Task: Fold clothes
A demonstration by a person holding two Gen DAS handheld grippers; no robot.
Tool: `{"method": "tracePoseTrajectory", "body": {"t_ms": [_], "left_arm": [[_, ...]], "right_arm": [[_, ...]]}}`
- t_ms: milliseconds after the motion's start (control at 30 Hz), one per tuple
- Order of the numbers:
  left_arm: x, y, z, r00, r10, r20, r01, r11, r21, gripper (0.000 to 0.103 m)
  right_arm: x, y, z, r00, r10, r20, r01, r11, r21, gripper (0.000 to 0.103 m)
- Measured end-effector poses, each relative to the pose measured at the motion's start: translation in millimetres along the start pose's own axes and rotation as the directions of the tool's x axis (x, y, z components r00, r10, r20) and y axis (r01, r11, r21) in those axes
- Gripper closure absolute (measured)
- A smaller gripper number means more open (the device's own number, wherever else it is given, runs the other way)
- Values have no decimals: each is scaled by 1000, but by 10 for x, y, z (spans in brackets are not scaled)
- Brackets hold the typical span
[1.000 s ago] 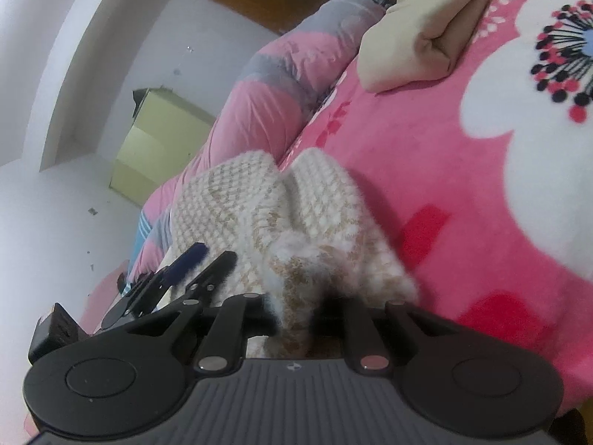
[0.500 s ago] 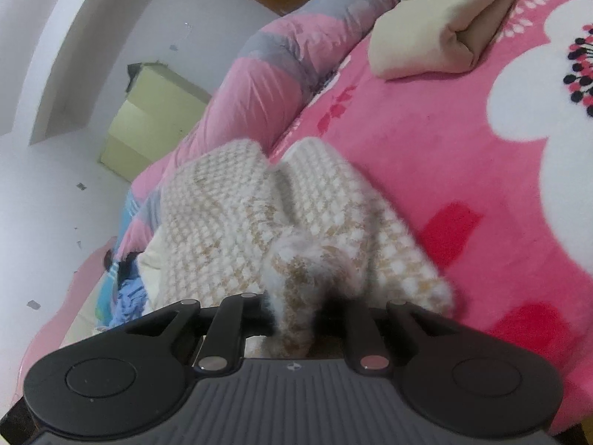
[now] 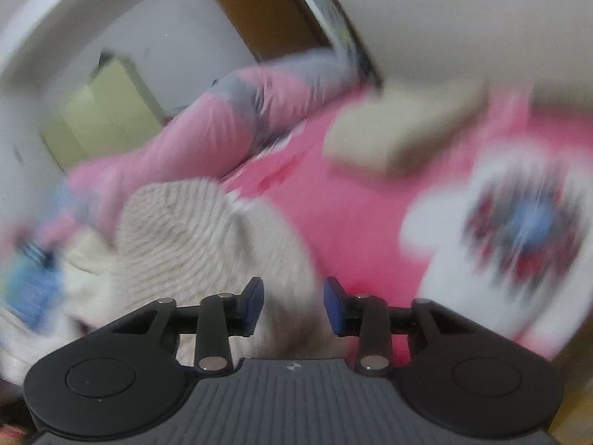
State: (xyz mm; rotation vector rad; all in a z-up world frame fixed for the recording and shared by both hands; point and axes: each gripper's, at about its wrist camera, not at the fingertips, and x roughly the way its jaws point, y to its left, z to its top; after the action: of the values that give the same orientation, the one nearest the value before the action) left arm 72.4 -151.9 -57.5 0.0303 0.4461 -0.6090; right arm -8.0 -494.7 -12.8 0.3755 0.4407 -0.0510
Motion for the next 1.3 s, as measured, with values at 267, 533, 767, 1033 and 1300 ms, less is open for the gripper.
{"method": "tracePoseTrajectory", "body": {"t_ms": [267,533,767,1033,1300], "left_arm": [[-3,5,-24,1000,2,-4,-2,1000,1,38],[110,136,-90,999,-22,-42,19,997,-75,33],[80,216,-138,998,-43,-40,38,992,-117,33],[114,212,-169,998,-55,-22,51,990,-134,33],[46,313,-197,997,-64,-37,57,986,-160,33]], "right_arm": [[264,1394,525,966,248,68,-198,887,-418,77],[1651,1444,-92,954,-3,-300,-167,826,-539,84],[1329,2130,594,966,180,-184,-253,799,-546,84],[2644,1773,107,935,85,-345,-237,872,-428,85],[2318,2094,194,927,165,-338,-323,811,-489,85]]}}
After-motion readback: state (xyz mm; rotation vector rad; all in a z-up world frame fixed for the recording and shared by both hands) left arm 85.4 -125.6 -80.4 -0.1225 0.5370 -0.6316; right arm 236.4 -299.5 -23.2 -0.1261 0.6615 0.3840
